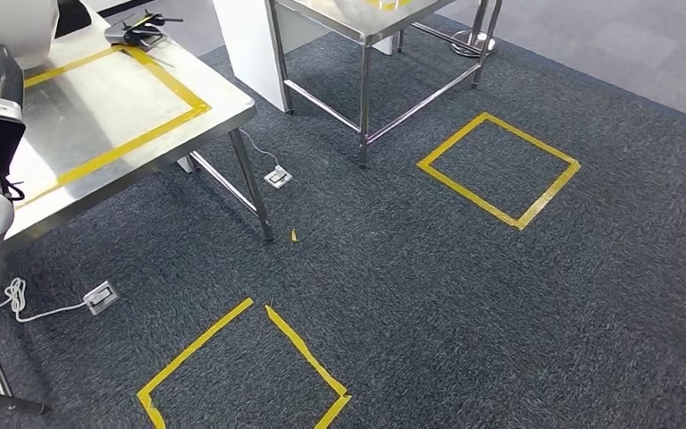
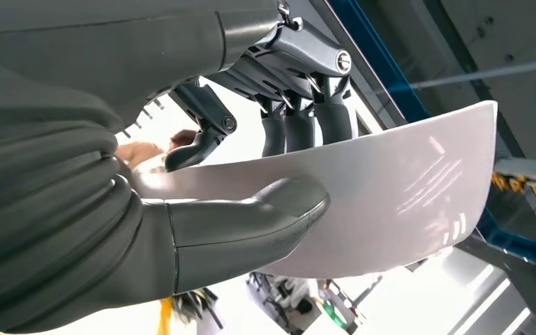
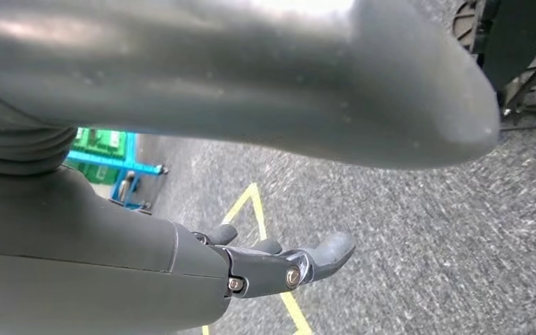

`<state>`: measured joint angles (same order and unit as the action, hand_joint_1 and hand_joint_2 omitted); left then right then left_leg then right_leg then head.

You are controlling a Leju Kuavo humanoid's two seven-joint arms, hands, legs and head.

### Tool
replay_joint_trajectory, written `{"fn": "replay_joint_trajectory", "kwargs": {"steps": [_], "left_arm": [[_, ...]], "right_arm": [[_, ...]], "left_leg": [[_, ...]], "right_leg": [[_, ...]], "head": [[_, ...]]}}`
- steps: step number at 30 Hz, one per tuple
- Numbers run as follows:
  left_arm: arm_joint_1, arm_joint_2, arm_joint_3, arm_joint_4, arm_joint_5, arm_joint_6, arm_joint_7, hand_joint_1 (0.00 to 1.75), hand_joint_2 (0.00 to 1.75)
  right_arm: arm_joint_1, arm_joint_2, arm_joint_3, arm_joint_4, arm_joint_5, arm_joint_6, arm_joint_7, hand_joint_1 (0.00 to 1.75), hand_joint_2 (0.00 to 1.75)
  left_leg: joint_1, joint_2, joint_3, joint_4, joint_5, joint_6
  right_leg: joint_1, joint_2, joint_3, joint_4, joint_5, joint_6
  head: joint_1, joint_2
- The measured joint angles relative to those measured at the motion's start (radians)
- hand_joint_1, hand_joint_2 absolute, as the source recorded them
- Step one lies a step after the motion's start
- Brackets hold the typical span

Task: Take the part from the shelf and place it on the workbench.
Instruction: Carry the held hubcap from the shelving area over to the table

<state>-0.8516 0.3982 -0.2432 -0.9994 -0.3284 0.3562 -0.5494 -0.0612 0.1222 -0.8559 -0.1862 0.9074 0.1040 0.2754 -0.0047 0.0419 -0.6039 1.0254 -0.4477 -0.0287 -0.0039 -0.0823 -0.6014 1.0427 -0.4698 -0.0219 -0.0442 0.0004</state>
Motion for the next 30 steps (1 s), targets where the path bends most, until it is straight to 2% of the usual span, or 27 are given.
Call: {"fn": "replay_joint_trajectory", "kwargs": {"steps": [2,4,6,7,8,9,10,11,12,13,14,15,17,19,21,23,24,25,26,28,29,30], "left_arm": [[0.0,0.002,0.001,-0.001,-0.001,-0.001,0.0,1.75,1.75],[-0.003,0.003,0.001,-0.001,-0.001,-0.001,0.0,1.75,1.75],[-0.006,-0.001,0.002,-0.001,-0.004,-0.001,-0.002,1.75,1.75],[-0.006,-0.004,0.001,0.0,-0.006,-0.001,-0.003,1.75,1.75],[-0.005,-0.007,0.001,0.002,-0.008,-0.001,-0.004,1.75,1.75],[-0.005,-0.009,0.001,0.004,-0.009,-0.001,-0.005,1.75,1.75],[-0.004,-0.01,0.001,0.005,-0.01,-0.001,-0.005,1.75,1.75],[-0.005,-0.01,0.001,0.007,-0.01,-0.001,-0.006,1.75,1.75],[-0.006,-0.01,0.001,0.007,-0.01,-0.001,-0.006,1.75,1.75],[-0.007,-0.01,0.001,0.008,-0.01,0.0,-0.006,1.75,1.75],[-0.008,-0.009,0.002,0.008,-0.01,0.0,-0.007,1.75,1.75],[-0.008,-0.008,0.002,0.008,-0.01,0.0,-0.008,1.75,1.75],[-0.008,-0.003,0.002,0.009,-0.01,0.0,-0.008,1.75,1.75],[-0.009,0.005,0.002,0.01,-0.01,0.0,-0.008,1.75,1.75],[-0.013,0.008,0.003,0.012,-0.009,0.0,-0.008,1.75,1.75],[-0.012,0.006,0.003,0.015,-0.009,0.0,-0.008,1.75,1.75],[-0.01,0.005,0.003,0.017,-0.009,0.0,-0.007,1.75,1.75],[-0.009,0.005,0.003,0.018,-0.01,0.0,-0.006,1.75,1.75],[-0.009,0.004,0.003,0.019,-0.011,0.0,-0.005,1.75,1.75],[-0.012,0.003,0.003,0.019,-0.013,0.0,-0.004,1.75,1.75],[-0.015,0.001,0.003,0.019,-0.013,0.0,-0.003,1.75,1.75],[-0.017,-0.001,0.003,0.019,-0.014,0.001,-0.002,1.75,1.75]], "right_arm": [[-0.002,0.0,0.0,0.0,0.0,-0.001,0.0,0.0,0.0],[-0.003,0.0,0.0,0.0,-0.001,-0.001,0.0,0.0,0.0],[-0.002,0.0,0.0,0.0,-0.002,-0.001,0.0,0.0,0.0],[-0.001,0.0,0.0,0.0,-0.002,-0.001,0.0,0.0,0.0],[0.0,0.0,0.0,0.0,-0.002,-0.001,0.0,0.0,0.0],[0.0,0.0,0.0,0.0,-0.002,-0.001,0.0,0.0,0.0],[0.0,0.0,0.0,0.0,-0.002,-0.001,0.0,0.0,0.0],[0.0,0.0,0.0,0.0,-0.002,-0.001,0.0,0.0,0.0],[0.0,0.0,0.0,0.0,-0.002,-0.001,0.0,0.0,0.0],[0.0,0.0,0.0,0.0,-0.002,-0.001,0.0,0.0,0.0],[0.0,0.0,0.0,0.0,-0.001,-0.001,0.0,0.0,0.0],[0.0,0.0,0.0,0.0,0.0,-0.001,0.0,0.0,0.0],[-0.001,0.001,-0.001,0.0,0.0,-0.001,0.001,0.0,0.0],[-0.002,0.001,-0.001,0.0,0.0,-0.001,0.0,0.0,0.0],[-0.002,0.001,-0.001,0.0,0.0,-0.001,0.0,0.0,0.0],[-0.001,0.001,-0.002,0.0,0.0,-0.001,0.0,0.0,0.0],[0.0,0.001,-0.002,0.0,0.0,-0.001,0.0,0.0,0.0],[-0.001,0.001,-0.002,0.0,0.0,-0.001,0.0,0.0,0.0],[-0.001,0.001,-0.002,0.0,0.0,0.0,0.0,0.0,0.0],[-0.002,0.001,-0.002,0.0,0.0,0.001,0.0,0.0,0.0],[-0.002,0.001,-0.002,0.0,-0.001,0.002,0.0,0.0,0.0],[-0.002,0.001,-0.003,0.0,-0.002,0.002,0.0,0.0,0.0]], "left_leg": [[0.002,-0.019,0.0,-0.002,0.005,0.014],[0.008,-0.034,0.002,-0.008,0.01,0.026],[0.012,-0.049,0.002,-0.01,0.012,0.034],[0.011,-0.057,0.001,-0.009,0.012,0.036],[0.011,-0.067,0.0,-0.008,0.012,0.037],[0.011,-0.077,0.0,-0.006,0.011,0.037],[0.012,-0.086,-0.001,-0.004,0.011,0.035],[0.013,-0.096,-0.001,-0.001,0.009,0.033],[0.013,-0.105,-0.002,0.003,0.007,0.029],[0.013,-0.114,-0.005,0.007,0.005,0.024],[0.012,-0.122,-0.007,0.01,0.003,0.018],[0.012,-0.13,-0.01,0.01,0.003,0.011],[0.014,-0.144,-0.013,0.006,0.006,-0.003],[0.014,-0.119,-0.027,0.028,-0.009,-0.013],[0.013,-0.074,-0.072,0.125,-0.062,-0.02],[0.014,-0.056,-0.13,0.245,-0.11,-0.024],[0.015,-0.053,-0.143,0.272,-0.111,-0.025],[0.015,-0.05,-0.137,0.26,-0.094,-0.025],[0.015,-0.045,-0.112,0.211,-0.063,-0.024],[0.01,-0.01,-0.042,0.076,-0.009,-0.017],[0.006,0.003,-0.017,0.029,0.003,-0.01],[0.002,0.012,-0.006,0.006,0.005,-0.003]], "right_leg": [[0.0,-0.01,0.002,0.0,-0.003,0.011],[-0.003,0.019,-0.012,0.036,-0.028,0.022],[-0.005,0.061,-0.066,0.148,-0.084,0.029],[-0.005,0.071,-0.101,0.215,-0.11,0.03],[-0.006,0.074,-0.128,0.265,-0.122,0.031],[-0.006,0.076,-0.141,0.281,-0.116,0.031],[-0.007,0.078,-0.133,0.257,-0.091,0.03],[-0.008,0.084,-0.108,0.198,-0.054,0.029],[-0.011,0.101,-0.076,0.128,-0.024,0.028],[-0.013,0.115,-0.047,0.068,-0.003,0.027],[-0.015,0.126,-0.028,0.031,0.006,0.025],[-0.014,0.13,-0.02,0.016,0.004,0.022],[-0.013,0.114,-0.017,0.012,0.006,0.01],[-0.014,0.097,-0.014,0.004,0.011,-0.004],[-0.014,0.082,-0.012,0.0,0.012,-0.013],[-0.012,0.065,-0.012,0.0,0.01,-0.016],[-0.011,0.057,-0.011,0.0,0.009,-0.017],[-0.011,0.049,-0.01,0.0,0.008,-0.016],[-0.011,0.042,-0.007,0.0,0.006,-0.015],[-0.008,0.027,-0.001,0.001,0.001,-0.008],[-0.006,0.021,0.001,0.001,-0.001,-0.003],[-0.003,0.014,0.002,0.001,-0.003,0.001]], "head": [[0.0,0.0],[0.001,0.0],[0.004,0.0],[0.004,0.0],[0.005,0.0],[0.005,0.0],[0.005,0.0],[0.005,0.0],[0.005,0.0],[0.005,0.0],[0.005,0.0],[0.005,0.0],[0.005,0.0],[0.001,0.0],[-0.004,0.0],[-0.005,0.0],[-0.005,0.0],[-0.005,0.0],[-0.005,0.0],[-0.006,0.0],[-0.005,0.0],[-0.005,0.0]]}}
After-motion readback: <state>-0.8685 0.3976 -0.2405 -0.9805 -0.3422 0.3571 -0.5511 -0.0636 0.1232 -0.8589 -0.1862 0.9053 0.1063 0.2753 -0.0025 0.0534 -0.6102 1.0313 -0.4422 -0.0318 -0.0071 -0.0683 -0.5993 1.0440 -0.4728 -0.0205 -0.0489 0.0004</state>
